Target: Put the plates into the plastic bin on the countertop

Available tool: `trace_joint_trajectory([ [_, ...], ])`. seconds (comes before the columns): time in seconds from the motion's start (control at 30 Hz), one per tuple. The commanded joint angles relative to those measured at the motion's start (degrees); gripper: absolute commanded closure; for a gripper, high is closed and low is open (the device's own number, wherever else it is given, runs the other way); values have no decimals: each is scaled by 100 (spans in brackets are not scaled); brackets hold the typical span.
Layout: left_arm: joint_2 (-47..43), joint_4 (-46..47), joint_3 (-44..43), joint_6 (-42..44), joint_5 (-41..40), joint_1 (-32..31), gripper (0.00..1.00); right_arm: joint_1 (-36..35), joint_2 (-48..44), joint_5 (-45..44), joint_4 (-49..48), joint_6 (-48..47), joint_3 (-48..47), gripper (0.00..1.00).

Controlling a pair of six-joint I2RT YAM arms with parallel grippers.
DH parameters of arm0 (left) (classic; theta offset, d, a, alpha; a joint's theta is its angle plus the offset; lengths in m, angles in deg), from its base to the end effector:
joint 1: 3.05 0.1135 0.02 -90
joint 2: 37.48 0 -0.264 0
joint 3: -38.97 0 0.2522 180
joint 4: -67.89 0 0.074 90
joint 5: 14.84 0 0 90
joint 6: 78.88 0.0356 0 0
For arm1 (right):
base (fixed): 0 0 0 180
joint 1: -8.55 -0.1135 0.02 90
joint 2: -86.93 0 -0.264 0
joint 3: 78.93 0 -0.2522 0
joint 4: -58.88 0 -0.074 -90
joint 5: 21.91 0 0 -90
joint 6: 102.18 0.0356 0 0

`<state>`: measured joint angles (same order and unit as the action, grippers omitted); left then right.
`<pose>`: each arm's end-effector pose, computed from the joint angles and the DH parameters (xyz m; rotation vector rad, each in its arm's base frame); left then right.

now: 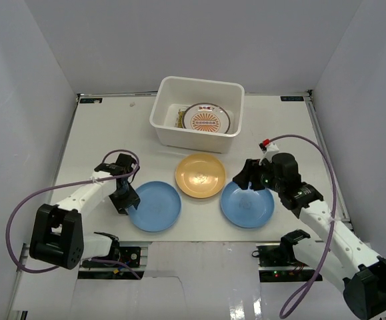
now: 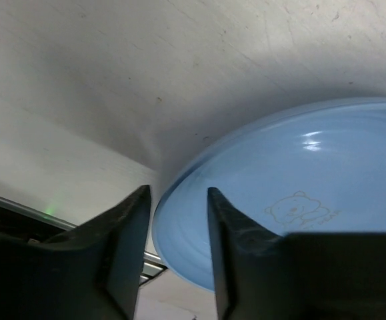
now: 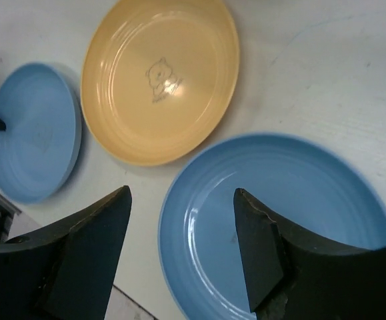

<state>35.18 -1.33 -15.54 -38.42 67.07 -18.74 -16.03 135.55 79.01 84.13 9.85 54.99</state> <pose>0.1804 -0.0455 0.1778 -0.8849 2.8912 0.1427 0.1735 0.0868 0.2496 -0.1692 2.1137 0.6912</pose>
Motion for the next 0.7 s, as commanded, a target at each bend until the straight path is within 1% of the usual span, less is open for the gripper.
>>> trace_joint_trajectory([
  [0.0, 72, 193, 41, 199, 265, 30, 55, -510, -204, 51, 644, -295, 181, 30],
  [0.03, 125, 220, 32, 251, 300, 30, 60, -669, -239, -36, 697, -304, 243, 24],
  [0.07, 256, 246, 32, 374, 404, 30, 73, -819, -222, -272, 741, -304, 287, 21],
  [0.13, 406, 290, 23, 506, 528, 30, 87, -1302, -91, -484, 951, -312, 322, 16],
  [0.17, 511, 308, 15, 559, 572, 30, 92, -1443, -46, -764, 1004, -278, 340, 14],
  [0.2, 555, 317, 6, 655, 651, 39, 100, -1740, -11, -914, 1040, -199, 383, 13],
  [0.23, 573, 325, -20, 700, 660, 39, 100, -1883, 59, -1046, 1049, -155, 401, 13],
  [0.27, 547, 352, -20, 752, 695, 39, 100, -1997, 95, -1387, 1057, -119, 419, 13],
  [0.3, 478, 352, -29, 866, 756, 30, 100, -2216, 156, -1521, 1066, -76, 419, 13],
  [0.37, 250, 343, -99, 1033, 801, 30, 100, -2437, 340, -1872, 1128, 47, 375, 13],
  [0.4, -65, 273, -143, 1156, 801, 30, 100, -2655, 411, -1996, 1128, 83, 358, 14],
  [0.43, -138, 151, -300, 1218, 801, 39, 100, -2762, 594, -2075, 1128, 127, 305, 17],
  [0.47, -225, -33, -354, 1297, 1001, 30, 100, -2850, 726, -2250, 1128, 153, 279, 18],
  [0.5, -487, -104, -407, 1341, 1029, 21, 100, -3033, 850, -2348, 1102, 162, 261, 20],
  [0.57, -779, -166, -364, 1368, 1196, -14, 100, -3175, 1289, -2532, 1075, 180, 147, 26],
  [0.6, -1032, -167, -363, 1394, 1249, -14, 100, -3324, 1569, -2594, 1092, 206, 94, 33],
  [0.63, -1139, -193, -415, 1464, 1206, -14, 100, -3395, 1676, -2699, 1075, 224, 16, 36],
  [0.67, -1236, -306, -703, 1499, 1118, -22, 100, -3491, 1781, -2761, 1084, 232, -20, 41],
])
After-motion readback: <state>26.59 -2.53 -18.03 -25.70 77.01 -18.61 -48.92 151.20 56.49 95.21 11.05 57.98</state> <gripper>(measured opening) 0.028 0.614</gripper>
